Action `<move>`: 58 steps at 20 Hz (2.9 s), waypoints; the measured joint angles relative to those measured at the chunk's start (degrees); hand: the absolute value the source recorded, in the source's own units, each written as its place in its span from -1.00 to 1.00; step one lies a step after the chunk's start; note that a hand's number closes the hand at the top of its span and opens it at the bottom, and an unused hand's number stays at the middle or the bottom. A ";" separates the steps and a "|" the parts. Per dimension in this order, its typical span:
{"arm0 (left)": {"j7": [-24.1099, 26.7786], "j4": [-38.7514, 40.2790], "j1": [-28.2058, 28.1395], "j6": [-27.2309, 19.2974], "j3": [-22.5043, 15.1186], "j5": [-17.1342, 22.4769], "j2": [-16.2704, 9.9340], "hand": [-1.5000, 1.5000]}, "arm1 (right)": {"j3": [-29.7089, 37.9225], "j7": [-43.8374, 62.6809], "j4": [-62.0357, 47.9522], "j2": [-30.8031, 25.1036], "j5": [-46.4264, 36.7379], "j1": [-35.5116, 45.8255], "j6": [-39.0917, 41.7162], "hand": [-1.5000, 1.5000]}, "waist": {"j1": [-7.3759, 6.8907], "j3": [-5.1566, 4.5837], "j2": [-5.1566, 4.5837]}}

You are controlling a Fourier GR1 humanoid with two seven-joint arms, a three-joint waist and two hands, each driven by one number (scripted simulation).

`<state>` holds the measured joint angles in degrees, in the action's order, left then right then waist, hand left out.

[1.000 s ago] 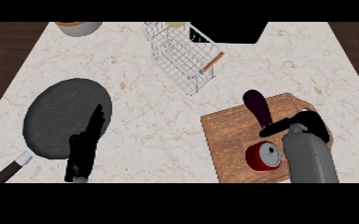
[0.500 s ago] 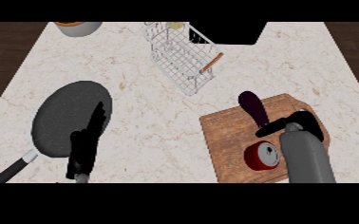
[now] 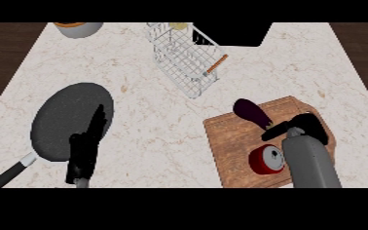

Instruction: Pick the eggplant from the cutting board and place it in the tiered basket

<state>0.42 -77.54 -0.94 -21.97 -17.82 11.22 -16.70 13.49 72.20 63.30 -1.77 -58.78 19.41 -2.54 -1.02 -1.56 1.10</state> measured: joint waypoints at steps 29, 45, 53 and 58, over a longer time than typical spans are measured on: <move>1.05 1.44 -1.37 0.09 1.46 -0.79 0.79 0.00 | -47.71 -1.10 43.26 0.95 -16.03 7.28 -0.56 1.00 | 1.85 1.37 0.19; -0.28 0.49 0.06 0.45 0.63 -2.10 1.24 0.00 | -35.34 -0.84 40.10 1.08 -17.30 26.40 10.01 1.00 | -0.34 1.36 -0.73; -0.80 0.27 0.62 0.95 0.57 -2.40 1.62 0.00 | -27.32 -1.86 25.94 1.22 -12.13 37.40 9.91 1.00 | -1.12 1.44 -1.20; -1.10 -0.39 0.48 0.72 0.72 -2.89 1.91 0.00 | -24.60 -4.18 15.57 1.28 -9.22 41.88 8.23 1.00 | -1.13 1.47 -1.33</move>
<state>-0.68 -77.92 -0.46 -21.25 -17.11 8.33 -14.79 -11.11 68.02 78.87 -0.49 -68.00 61.29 5.70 -2.15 -0.09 -0.23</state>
